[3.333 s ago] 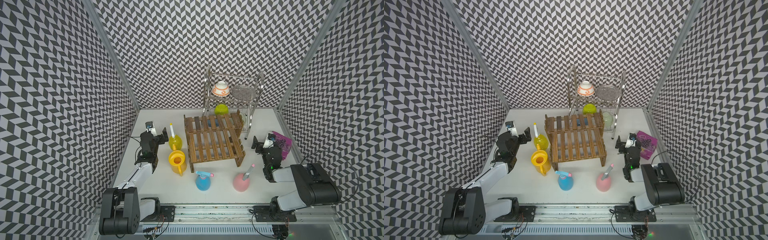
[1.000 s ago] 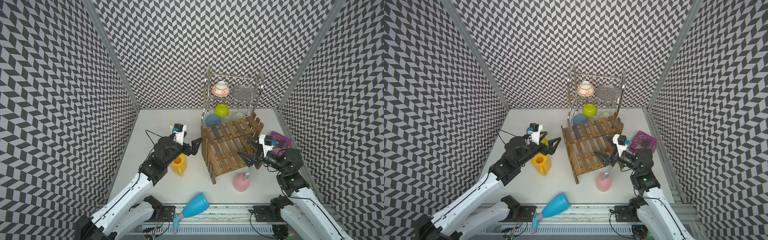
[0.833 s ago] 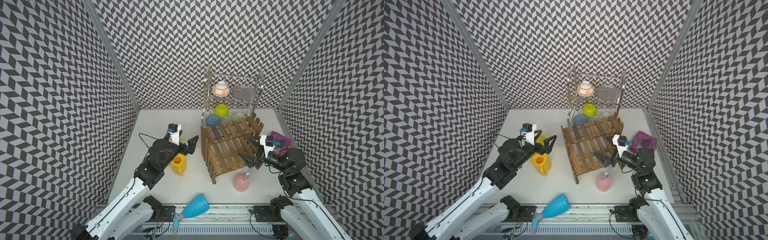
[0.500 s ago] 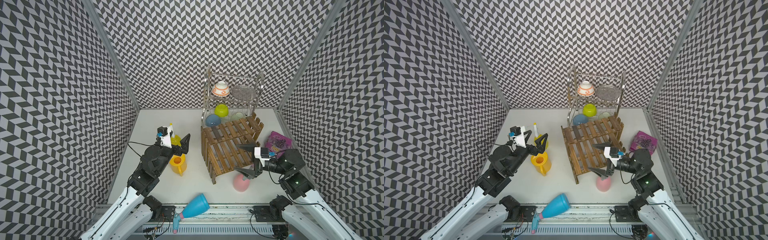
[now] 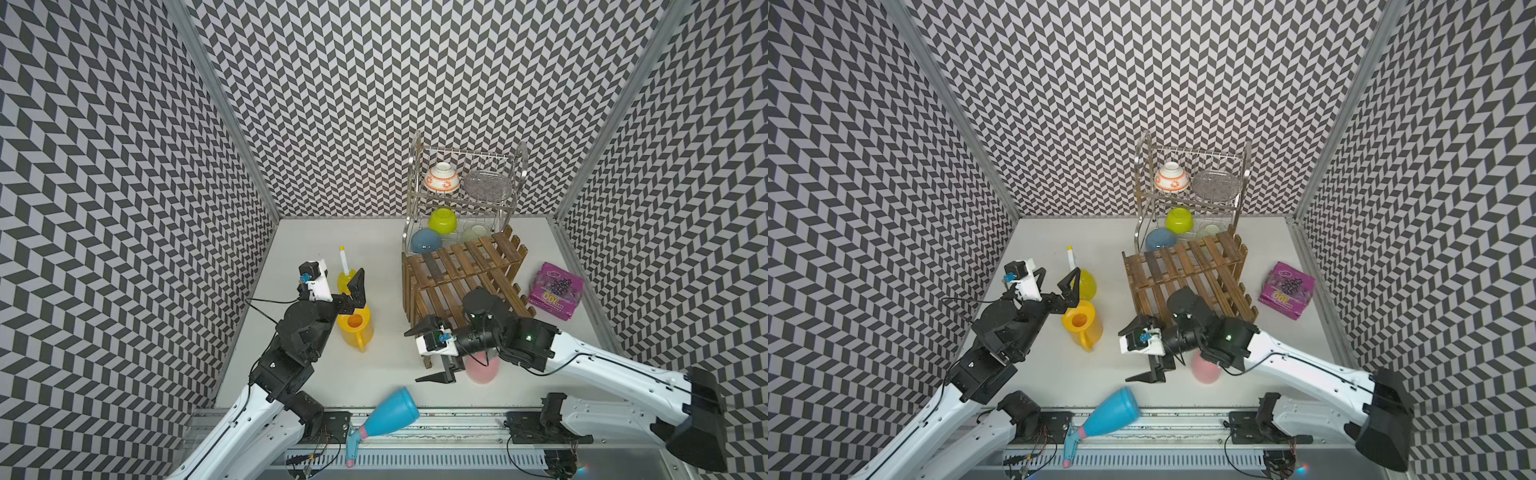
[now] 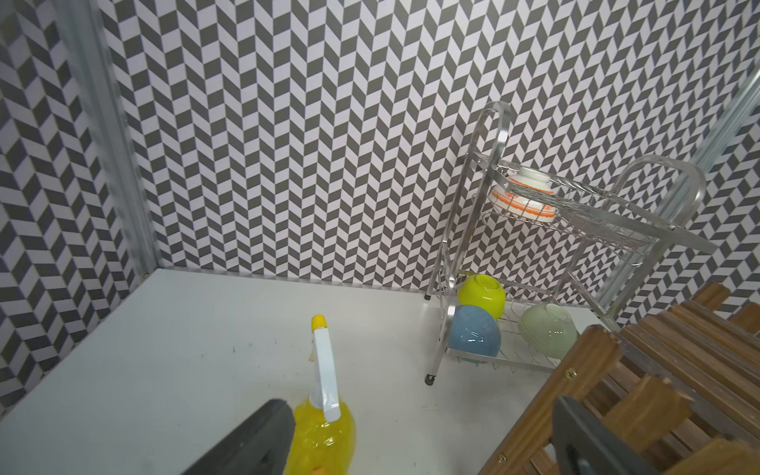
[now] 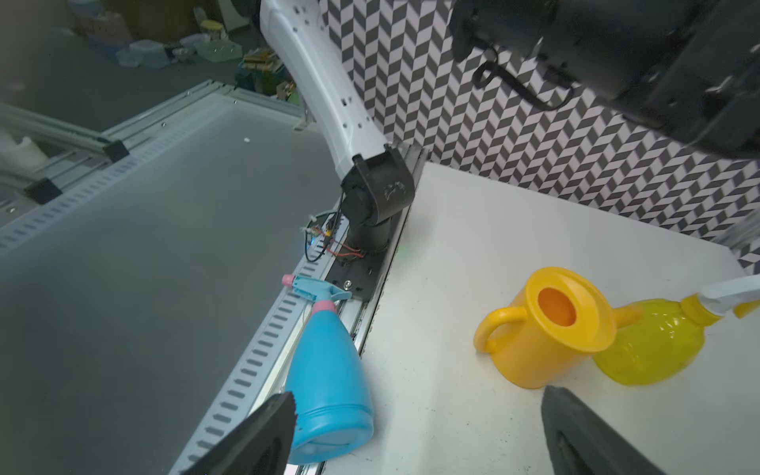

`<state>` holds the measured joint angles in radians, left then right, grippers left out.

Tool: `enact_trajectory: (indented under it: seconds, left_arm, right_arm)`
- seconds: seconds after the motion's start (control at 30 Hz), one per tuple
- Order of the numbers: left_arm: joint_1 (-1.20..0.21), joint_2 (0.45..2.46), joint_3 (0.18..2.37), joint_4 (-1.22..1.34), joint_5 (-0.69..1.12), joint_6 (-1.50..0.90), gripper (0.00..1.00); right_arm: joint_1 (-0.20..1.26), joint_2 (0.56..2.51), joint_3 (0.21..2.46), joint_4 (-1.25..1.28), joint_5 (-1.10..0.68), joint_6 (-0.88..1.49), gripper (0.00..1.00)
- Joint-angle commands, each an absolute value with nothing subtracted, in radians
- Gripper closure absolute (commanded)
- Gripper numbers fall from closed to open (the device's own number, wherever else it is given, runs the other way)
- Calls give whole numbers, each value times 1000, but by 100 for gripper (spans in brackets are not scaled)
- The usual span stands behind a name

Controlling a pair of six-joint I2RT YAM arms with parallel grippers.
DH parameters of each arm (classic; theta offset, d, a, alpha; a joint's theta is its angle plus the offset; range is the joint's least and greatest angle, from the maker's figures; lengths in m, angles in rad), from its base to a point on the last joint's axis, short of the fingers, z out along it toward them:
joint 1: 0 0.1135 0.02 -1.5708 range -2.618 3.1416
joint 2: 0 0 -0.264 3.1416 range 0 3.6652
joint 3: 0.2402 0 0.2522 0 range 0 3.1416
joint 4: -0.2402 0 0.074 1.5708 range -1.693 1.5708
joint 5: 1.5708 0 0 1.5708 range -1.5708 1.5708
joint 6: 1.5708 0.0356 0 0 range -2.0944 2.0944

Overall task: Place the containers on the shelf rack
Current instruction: 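Pick up a container from the center of the board.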

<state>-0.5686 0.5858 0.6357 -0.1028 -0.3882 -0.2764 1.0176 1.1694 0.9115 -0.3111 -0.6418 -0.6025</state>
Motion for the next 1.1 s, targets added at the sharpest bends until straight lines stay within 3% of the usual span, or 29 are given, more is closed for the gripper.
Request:
enact_trajectory:
  seconds: [0.0, 0.47, 1.07]
  left_arm:
    - [-558, 566, 625, -151, -478, -310, 0]
    - [-527, 499, 600, -185, -546, -315, 0]
    - [-502, 479, 585, -183, -547, -311, 0]
  right_arm:
    - [1049, 1219, 974, -380, -599, -692, 4]
    - [1143, 1450, 1080, -572, -544, -762, 14]
    - [1249, 1617, 1149, -668, -449, -701, 13]
